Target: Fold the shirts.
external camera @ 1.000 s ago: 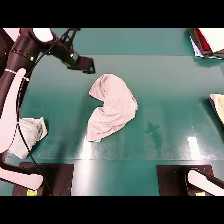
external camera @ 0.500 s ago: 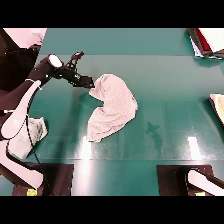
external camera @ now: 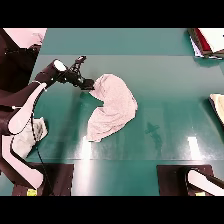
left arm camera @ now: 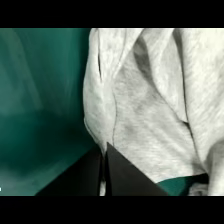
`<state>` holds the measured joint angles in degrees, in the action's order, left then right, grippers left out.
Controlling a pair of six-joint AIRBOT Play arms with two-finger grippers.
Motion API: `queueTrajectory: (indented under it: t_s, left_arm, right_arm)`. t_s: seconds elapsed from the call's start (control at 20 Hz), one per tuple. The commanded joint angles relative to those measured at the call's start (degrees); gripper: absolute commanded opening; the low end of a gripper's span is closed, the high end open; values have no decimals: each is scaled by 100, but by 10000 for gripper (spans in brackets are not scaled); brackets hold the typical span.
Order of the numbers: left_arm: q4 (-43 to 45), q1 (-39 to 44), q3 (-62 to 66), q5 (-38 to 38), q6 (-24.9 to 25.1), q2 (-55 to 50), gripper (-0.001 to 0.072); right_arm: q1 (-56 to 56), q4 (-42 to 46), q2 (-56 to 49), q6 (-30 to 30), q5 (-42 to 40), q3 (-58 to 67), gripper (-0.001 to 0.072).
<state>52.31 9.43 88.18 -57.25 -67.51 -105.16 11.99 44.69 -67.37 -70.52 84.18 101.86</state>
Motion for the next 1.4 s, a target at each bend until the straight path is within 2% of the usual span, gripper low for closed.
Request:
queueTrajectory:
  t_s: [0.0, 0.2, 0.25, 0.3, 0.35, 0.4, 0.55, 0.7, 1.0, 1.05, 1.15, 1.2, 1.35]
  left_arm:
    - [162, -2, 326, -520, -15, 81, 19]
    - [1003, -9, 872, -883, 4, 920, 20]
    - [1130, -7, 960, -968, 7, 1123, 21]
    - [1180, -7, 990, -1014, 7, 1335, 21]
    - [1187, -7, 990, -1040, 7, 1513, 21]
    - [1187, -7, 990, -1086, 7, 1652, 21]
    - [1182, -7, 990, -1296, 0, 1860, 21]
    - [1182, -7, 990, -1593, 0, 1862, 21]
    - [1182, -7, 990, -1690, -4, 1864, 21]
    - [1182, -7, 990, -1694, -2, 1862, 21]
    - [1182, -7, 990, -1738, -4, 1864, 21]
    - [1182, -7, 990, -1742, -11, 1871, 21]
    - [1237, -9, 1005, -1659, 2, 2129, 20]
  right_arm:
    - [-50, 0, 42, -4, 96, -280, 16]
    - [-636, -4, 245, -4, -133, -2011, 24]
    - [-931, -4, 243, -4, -358, -2590, 183]
    - [-1239, -11, 199, -4, -673, -3176, 460]
    - [-1561, -17, 111, -17, -966, -3681, 541]
    - [-1895, -37, -28, -92, -1325, -4124, 542]
    - [-2903, -1014, -789, 52, -2371, -4986, 539]
    - [-3659, -1840, -1580, 319, -3156, -5034, 539]
    - [-4358, -2114, -2712, 306, -3305, -4074, 533]
    - [-4398, -2114, -2835, 299, -3303, -3923, 501]
    - [-4437, -2081, -2951, 308, -3327, -3751, 211]
    - [-4411, -2046, -2944, 354, -3329, -3705, 16]
    - [-4076, -1808, -2527, 459, -3320, -3650, 14]
